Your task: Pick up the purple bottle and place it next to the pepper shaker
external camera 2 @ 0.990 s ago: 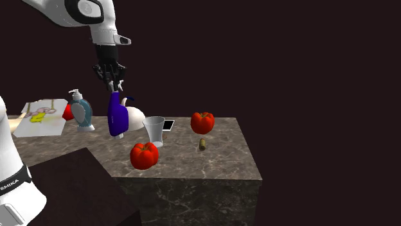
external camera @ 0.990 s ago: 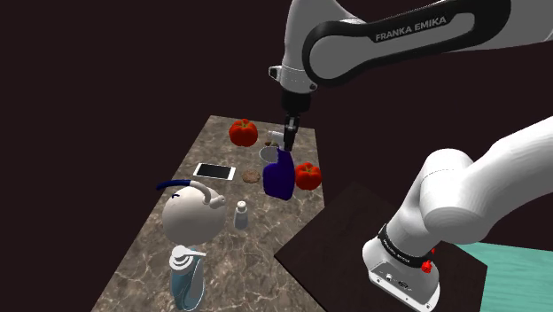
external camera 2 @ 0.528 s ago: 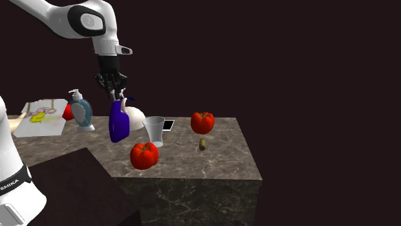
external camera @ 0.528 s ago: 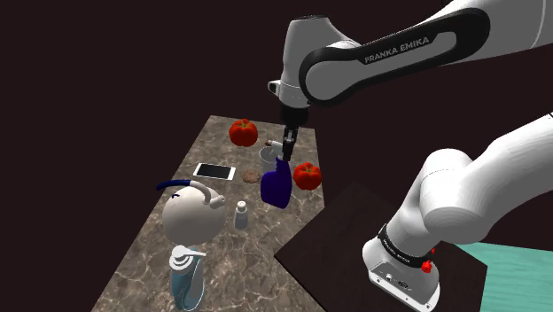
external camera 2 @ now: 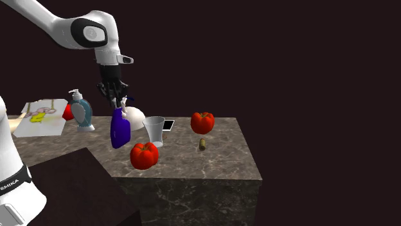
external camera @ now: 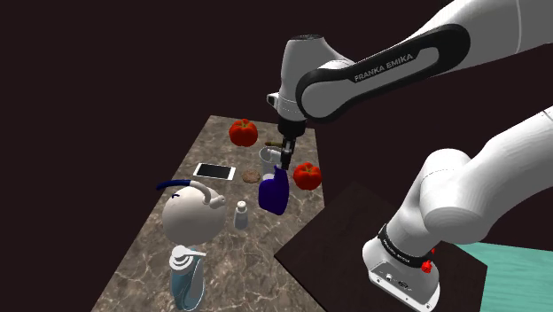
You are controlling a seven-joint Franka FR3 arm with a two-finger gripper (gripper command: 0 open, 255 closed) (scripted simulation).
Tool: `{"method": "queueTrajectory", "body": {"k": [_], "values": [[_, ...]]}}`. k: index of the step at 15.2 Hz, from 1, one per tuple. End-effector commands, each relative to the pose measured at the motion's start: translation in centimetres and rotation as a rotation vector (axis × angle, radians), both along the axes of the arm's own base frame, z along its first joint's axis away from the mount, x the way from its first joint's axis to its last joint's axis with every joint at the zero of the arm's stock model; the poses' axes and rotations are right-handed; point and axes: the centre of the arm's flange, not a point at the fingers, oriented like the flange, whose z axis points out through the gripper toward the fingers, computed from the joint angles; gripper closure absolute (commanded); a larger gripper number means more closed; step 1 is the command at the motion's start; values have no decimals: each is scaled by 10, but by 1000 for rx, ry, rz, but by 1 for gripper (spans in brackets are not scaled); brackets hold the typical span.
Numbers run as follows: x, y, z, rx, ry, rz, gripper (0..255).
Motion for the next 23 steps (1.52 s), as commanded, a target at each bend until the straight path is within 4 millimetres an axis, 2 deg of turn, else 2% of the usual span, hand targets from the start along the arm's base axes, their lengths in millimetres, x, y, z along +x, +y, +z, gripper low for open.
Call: {"method": "queueTrajectory", "body": {"k": [1, 5, 6, 11, 15, 23], "values": [[0, 0, -2, 0, -1, 0, 255], [0, 0, -2, 0, -1, 0, 255], [0, 0, -2, 0, -1, 0, 0], [0, 0, -2, 0, -1, 0, 0], [2, 0, 48, 0, -1, 0, 0], [2, 0, 48, 0, -1, 0, 0]]}}
